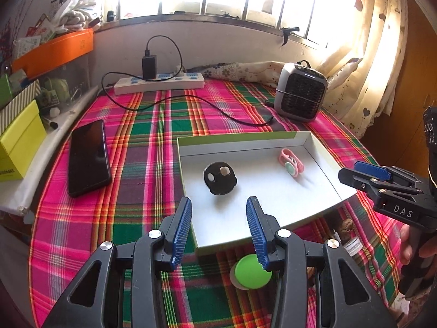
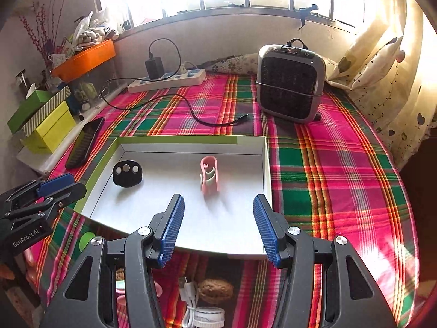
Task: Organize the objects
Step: 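Withdraw both tools from the box back toward the remaining objects, then grasp black flashlight with left tool while right tool grasps white round container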
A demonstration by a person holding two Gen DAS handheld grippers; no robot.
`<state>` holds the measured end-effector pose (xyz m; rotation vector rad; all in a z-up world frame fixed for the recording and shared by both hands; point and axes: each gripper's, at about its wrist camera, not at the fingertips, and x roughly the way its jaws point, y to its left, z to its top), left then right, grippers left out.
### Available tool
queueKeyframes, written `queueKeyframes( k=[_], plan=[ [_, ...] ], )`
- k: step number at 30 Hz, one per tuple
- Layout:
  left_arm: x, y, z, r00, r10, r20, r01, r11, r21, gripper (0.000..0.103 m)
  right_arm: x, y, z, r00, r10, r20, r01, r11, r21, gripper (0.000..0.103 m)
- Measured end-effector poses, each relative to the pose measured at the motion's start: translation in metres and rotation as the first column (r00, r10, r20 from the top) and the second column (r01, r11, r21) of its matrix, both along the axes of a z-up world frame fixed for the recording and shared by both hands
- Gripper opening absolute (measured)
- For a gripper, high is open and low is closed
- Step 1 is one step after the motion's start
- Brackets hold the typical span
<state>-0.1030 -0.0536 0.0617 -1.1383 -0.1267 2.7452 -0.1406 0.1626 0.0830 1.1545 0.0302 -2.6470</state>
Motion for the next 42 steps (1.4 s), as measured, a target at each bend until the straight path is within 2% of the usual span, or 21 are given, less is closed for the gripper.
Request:
queueKeyframes(
  k=[5, 10, 24, 31, 42],
  plan=[
    [0.014, -0.005, -0.003, 1.000, 0.014, 0.004, -0.014, 1.000, 0.026, 0.040, 0.015, 0.009, 0.001, 1.000, -0.013, -0.006, 0.013, 1.000, -0.015, 0.054],
    [0.029, -0.005, -0.007, 1.000, -0.005, 0.004, 0.005, 1.000, 0.018, 0.040, 0.032, 0.018, -0.003, 1.000, -0.023, -0.010, 0.022, 1.000, -0.011, 0.054],
    [0.069, -0.002, -0.022, 0.998, -0.058, 0.036, 0.055, 0.995, 0.087, 0.040, 0.071, 0.032, -0.020, 1.000, -0.011, 0.002, 0.011, 1.000, 0.016, 0.054],
    [0.077, 0.015, -0.028, 0.991, -0.124, 0.054, 0.118, 0.988, 0.101, 0.040, 0.081, 0.032, -0.035, 0.999, -0.004, 0.041, 0.004, 1.000, 0.005, 0.054],
    [0.070, 0.034, -0.039, 0.985, -0.150, 0.091, 0.142, 0.986, 0.086, 0.040, 0.082, 0.022, -0.045, 0.997, 0.030, 0.066, -0.030, 0.999, -0.015, 0.054]
  ],
)
